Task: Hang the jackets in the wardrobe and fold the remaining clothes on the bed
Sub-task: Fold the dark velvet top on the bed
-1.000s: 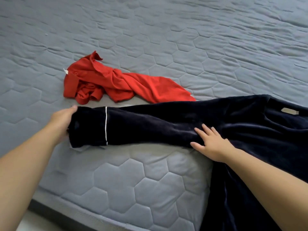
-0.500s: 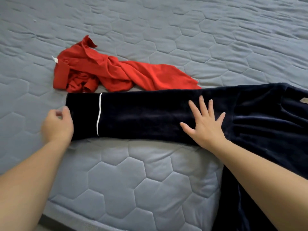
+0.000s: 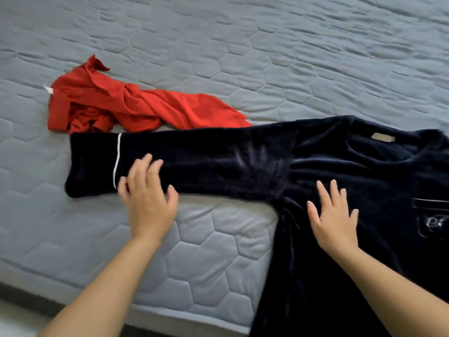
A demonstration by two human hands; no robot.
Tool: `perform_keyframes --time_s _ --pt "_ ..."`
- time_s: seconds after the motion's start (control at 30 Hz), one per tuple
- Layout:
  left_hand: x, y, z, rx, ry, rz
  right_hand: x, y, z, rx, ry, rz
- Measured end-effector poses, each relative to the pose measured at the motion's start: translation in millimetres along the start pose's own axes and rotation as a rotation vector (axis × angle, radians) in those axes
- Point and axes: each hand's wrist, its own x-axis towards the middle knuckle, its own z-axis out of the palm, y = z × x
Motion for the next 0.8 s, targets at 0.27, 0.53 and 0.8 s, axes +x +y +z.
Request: perform_keyframes --time_s 0.27,0.53,0.8 --pt "-146 141 57 -0.306 -0.945 -0.264 -54 97 -11 -0.199 -0.289 -0.064" --pt "-254 116 33 -0.266 -0.643 -0.614 -97 122 3 -0.114 -0.328 -0.299" --pt "-320 95 -6 -0.228 -0.781 -0.631 -149 169 10 -0.228 -0.413 -0.349"
